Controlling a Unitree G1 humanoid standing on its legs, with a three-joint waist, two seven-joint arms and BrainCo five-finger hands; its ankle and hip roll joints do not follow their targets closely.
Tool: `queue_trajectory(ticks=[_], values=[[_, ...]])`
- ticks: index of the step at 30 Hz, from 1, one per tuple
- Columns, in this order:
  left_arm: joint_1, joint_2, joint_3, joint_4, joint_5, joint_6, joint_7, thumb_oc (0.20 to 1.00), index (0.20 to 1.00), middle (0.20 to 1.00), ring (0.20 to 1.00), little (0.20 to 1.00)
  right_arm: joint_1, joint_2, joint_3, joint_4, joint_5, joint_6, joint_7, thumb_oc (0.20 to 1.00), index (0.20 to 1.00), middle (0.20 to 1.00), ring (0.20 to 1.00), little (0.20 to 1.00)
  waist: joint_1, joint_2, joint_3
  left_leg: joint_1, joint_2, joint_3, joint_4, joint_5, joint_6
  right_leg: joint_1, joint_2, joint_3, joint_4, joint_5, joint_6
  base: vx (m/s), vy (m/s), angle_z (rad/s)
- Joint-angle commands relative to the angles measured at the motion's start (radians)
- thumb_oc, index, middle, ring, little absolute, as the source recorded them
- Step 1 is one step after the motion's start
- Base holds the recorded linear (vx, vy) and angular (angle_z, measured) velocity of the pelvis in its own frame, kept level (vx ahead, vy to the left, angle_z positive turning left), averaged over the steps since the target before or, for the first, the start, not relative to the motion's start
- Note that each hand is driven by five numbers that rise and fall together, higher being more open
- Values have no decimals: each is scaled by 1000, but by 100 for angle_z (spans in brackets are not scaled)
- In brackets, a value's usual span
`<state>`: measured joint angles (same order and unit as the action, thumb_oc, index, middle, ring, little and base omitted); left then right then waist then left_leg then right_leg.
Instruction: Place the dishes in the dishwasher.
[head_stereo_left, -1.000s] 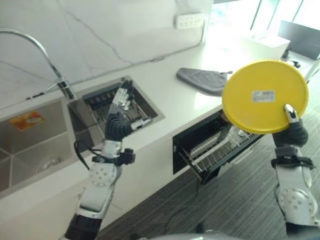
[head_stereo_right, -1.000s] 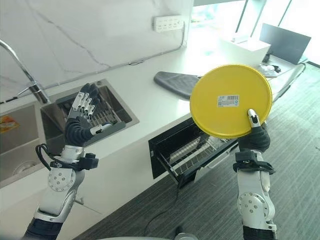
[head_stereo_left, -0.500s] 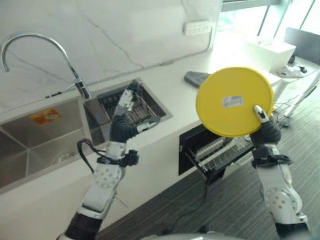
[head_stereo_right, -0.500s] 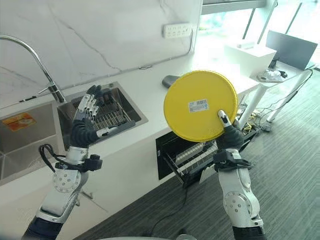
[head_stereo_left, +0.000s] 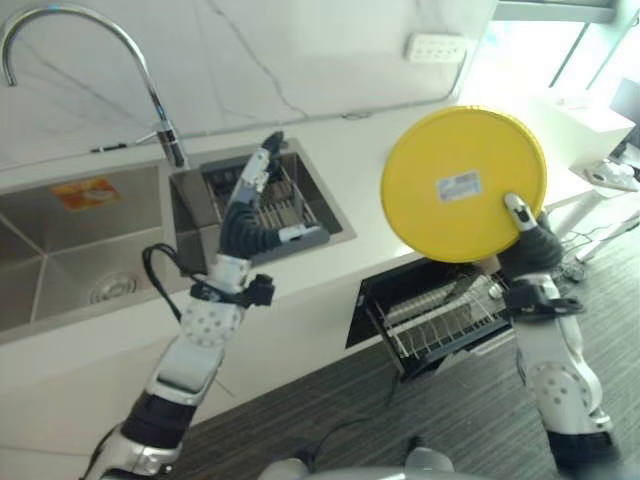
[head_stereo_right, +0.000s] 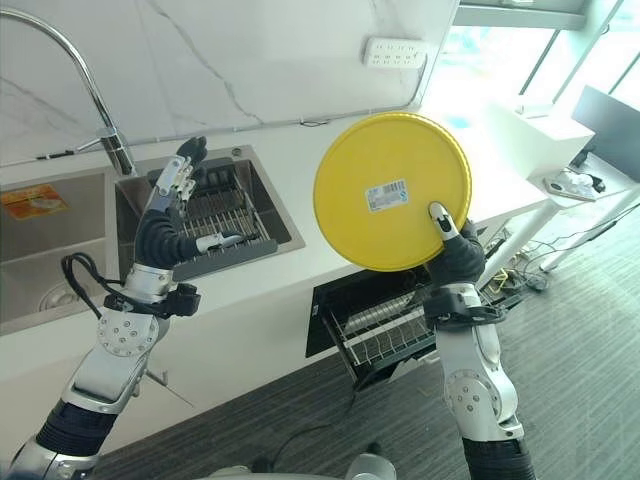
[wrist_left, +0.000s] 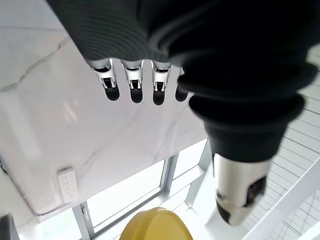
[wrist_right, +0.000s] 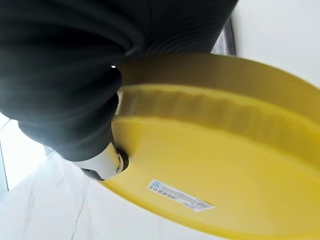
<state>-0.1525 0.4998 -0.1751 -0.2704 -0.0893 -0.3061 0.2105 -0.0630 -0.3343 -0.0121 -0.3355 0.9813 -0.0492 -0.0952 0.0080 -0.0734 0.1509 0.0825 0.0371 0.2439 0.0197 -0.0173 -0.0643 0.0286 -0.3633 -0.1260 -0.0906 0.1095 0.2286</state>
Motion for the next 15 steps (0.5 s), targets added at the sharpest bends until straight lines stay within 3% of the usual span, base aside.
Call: queue_trajectory(ticks=[1,2,3,4,6,7,8,9,10,12,15], values=[[-23,3,24,-70,14,-46,-20,1000,1000,1000,1000,1000,-48,13,-70,-139,-20,-92,8,200,200,200,200,200,-50,12,-33,31,103,-113,-4,-84,6,20,92,71,7,33,-36,-36,-494,-14],[-21,7,26,-73,15,-47,-18,1000,1000,1000,1000,1000,-44,12,-74,-144,-21,-94,11,200,200,200,200,200,-49,12,-33,25,121,-127,3,-86,-2,20,100,79,16,17,-34,-126,-803,7],[-7,14,36,-82,19,-47,-2,1000,1000,1000,1000,1000,-50,-5,-82,-140,-5,-99,19,200,200,200,200,200,-42,8,-32,11,170,-136,15,-78,-22,23,121,68,12,-20,-26,-127,-720,32],[-5,15,37,-84,19,-44,3,1000,1000,1000,1000,1000,-56,-9,-81,-137,-4,-99,15,200,200,200,200,200,-39,7,-33,8,182,-137,12,-74,-27,24,129,68,6,-27,-27,-154,-871,31],[21,19,41,-91,18,-32,43,1000,1000,1000,1000,1000,-89,-31,-68,-128,16,-63,-20,200,200,200,200,200,-33,8,-42,11,230,-125,-16,-36,-48,15,171,75,3,-53,-49,-125,-702,5],[55,4,51,-98,-21,-31,51,1000,1000,1000,1000,1000,-87,-49,-68,-140,-8,-44,-54,200,200,200,200,200,-33,10,-42,-19,267,-72,-19,17,-68,25,214,47,3,-80,-88,-124,-595,-1],[57,0,51,-94,-23,-36,44,1000,1000,1000,1000,1000,-82,-49,-70,-140,-14,-46,-57,200,200,200,200,200,-36,11,-40,-25,270,-53,-12,22,-70,28,216,32,3,-82,-91,-156,-566,4],[61,-13,48,-80,-26,-56,8,1000,1000,1000,1000,1000,-60,-48,-84,-141,-48,-62,-65,200,200,200,200,200,-48,12,-37,-42,270,15,-1,34,-72,34,218,-25,3,-89,-100,-165,-218,64],[79,-18,46,-67,-48,-68,-25,1000,1000,1000,1000,1000,-16,-61,-115,-142,-112,-102,-56,200,200,200,200,200,-77,38,-32,-48,235,92,-72,72,-70,37,208,-119,3,-96,-96,-151,-169,110],[86,-16,45,-60,-47,-72,-23,1000,1000,1000,1000,1000,-15,-65,-119,-136,-127,-103,-52,200,200,200,200,200,-84,48,-33,-37,243,95,-99,89,-76,38,210,-123,3,-99,-98,-54,82,137],[99,-8,38,-29,-16,-64,30,1000,1000,1000,1000,1000,-30,-73,-113,-117,-153,-81,-37,200,200,200,200,200,-80,61,-42,-26,221,31,-107,72,-72,41,212,-99,3,-108,-100,44,221,-2]])
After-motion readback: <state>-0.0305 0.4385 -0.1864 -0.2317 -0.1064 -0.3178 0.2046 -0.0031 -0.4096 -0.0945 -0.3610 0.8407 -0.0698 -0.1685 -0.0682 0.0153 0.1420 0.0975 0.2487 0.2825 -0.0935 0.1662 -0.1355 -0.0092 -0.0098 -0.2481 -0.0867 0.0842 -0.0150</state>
